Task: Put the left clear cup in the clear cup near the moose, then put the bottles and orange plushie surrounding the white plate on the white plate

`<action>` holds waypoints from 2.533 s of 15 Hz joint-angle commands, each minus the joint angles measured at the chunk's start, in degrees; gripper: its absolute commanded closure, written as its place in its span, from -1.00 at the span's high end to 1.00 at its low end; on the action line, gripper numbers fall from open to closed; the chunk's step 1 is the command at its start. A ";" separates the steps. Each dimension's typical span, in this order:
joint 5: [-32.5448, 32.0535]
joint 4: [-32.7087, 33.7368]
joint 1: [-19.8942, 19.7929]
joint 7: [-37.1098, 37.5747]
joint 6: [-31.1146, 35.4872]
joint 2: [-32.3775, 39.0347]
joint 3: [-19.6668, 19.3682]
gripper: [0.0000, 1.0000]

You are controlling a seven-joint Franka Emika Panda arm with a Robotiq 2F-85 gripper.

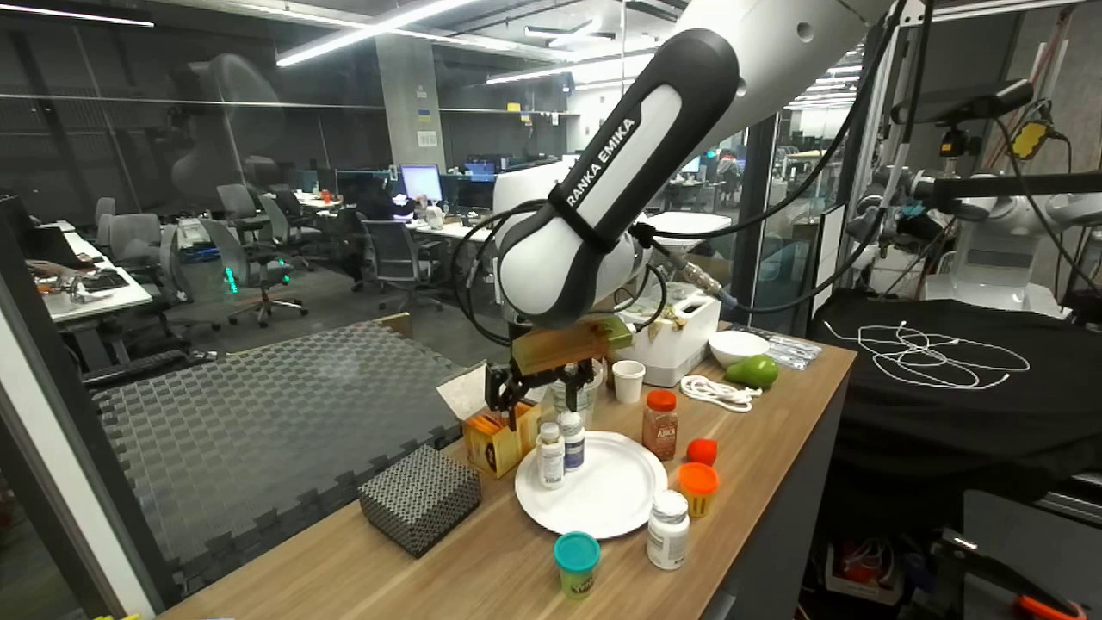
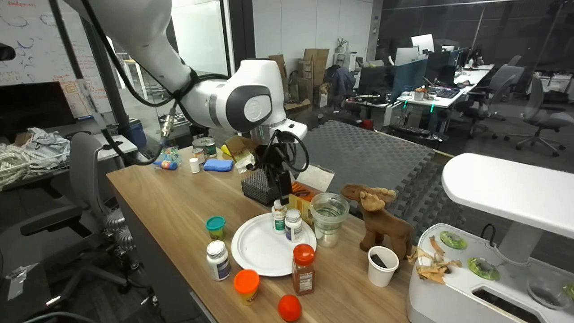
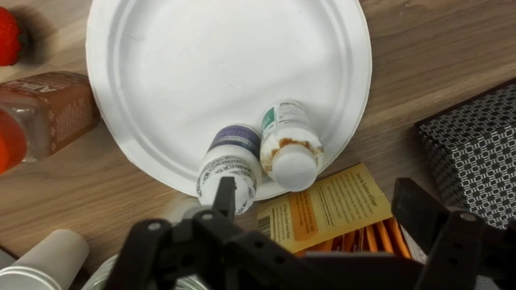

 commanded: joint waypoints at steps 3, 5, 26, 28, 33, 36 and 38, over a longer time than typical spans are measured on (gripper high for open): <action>1.02 -9.04 0.65 -2.21 -1.97 -8.73 1.98 0.98; 1.06 -12.83 1.31 -1.44 -1.97 -10.69 2.96 1.00; 5.71 -20.13 3.70 -0.40 8.16 -4.62 6.66 1.00; 6.22 -19.99 3.71 -0.54 8.17 -4.23 6.66 0.87; 6.52 -19.79 4.29 0.31 9.21 -4.35 5.95 0.09; 5.92 -19.56 4.93 0.95 9.91 -4.64 5.14 -0.39; 5.81 -19.42 5.06 0.83 9.91 -4.81 4.99 -0.41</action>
